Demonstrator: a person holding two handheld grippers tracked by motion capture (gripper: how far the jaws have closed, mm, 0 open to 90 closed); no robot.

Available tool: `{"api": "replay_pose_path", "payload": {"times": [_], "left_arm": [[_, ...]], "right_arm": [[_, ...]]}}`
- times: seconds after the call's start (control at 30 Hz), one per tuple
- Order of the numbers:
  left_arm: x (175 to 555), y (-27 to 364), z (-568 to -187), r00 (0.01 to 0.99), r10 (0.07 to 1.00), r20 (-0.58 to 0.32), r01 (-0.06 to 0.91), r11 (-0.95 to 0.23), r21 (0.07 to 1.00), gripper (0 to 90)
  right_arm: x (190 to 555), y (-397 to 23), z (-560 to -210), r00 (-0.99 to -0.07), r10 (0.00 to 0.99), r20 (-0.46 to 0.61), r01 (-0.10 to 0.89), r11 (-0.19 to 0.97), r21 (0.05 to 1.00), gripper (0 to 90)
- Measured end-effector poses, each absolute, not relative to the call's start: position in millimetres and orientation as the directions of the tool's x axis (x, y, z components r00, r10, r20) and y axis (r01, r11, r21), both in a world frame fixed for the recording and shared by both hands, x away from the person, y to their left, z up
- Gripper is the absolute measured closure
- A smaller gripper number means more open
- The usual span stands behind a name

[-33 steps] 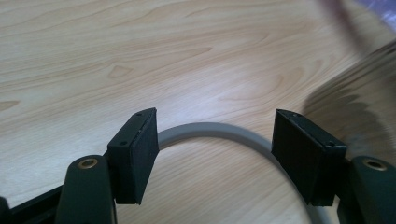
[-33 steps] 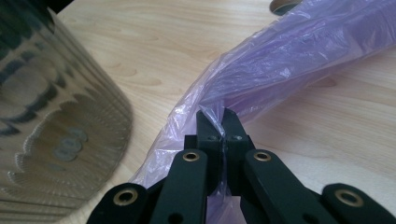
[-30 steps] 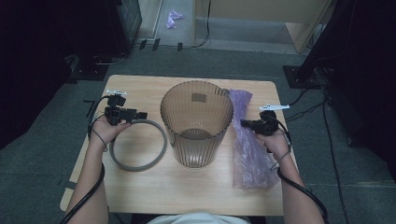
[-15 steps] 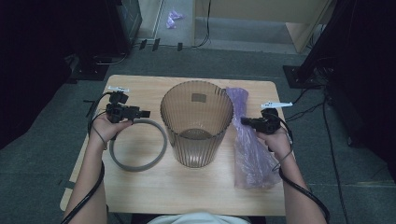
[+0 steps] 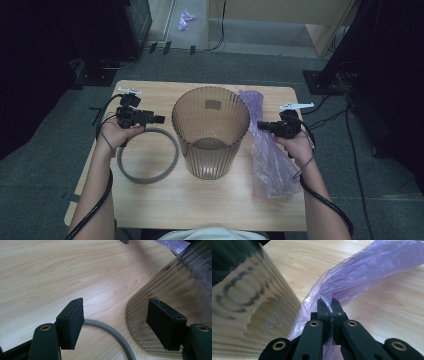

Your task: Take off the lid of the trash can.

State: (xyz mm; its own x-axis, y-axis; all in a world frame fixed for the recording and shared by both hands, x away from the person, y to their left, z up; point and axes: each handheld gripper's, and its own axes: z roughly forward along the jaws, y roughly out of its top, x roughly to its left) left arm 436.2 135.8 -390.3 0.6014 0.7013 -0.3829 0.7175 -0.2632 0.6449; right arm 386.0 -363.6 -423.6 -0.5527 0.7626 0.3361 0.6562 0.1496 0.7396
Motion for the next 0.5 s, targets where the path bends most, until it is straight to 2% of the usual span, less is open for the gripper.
{"api": "replay_pose_path", "payload": {"times": [0.23, 0.5], "left_arm": [[446, 119, -370, 0.638, 0.672, -0.376, 0.696, -0.295, 0.655, 30.0], [451, 123, -361, 0.614, 0.665, -0.424, 0.712, -0.235, 0.662, 30.1]], "right_arm": [[403, -361, -414, -0.544, 0.743, 0.390, 0.671, 0.106, 0.734, 90.0], [410, -355, -404, -0.566, 0.716, 0.408, 0.664, 0.103, 0.741, 90.0]]}}
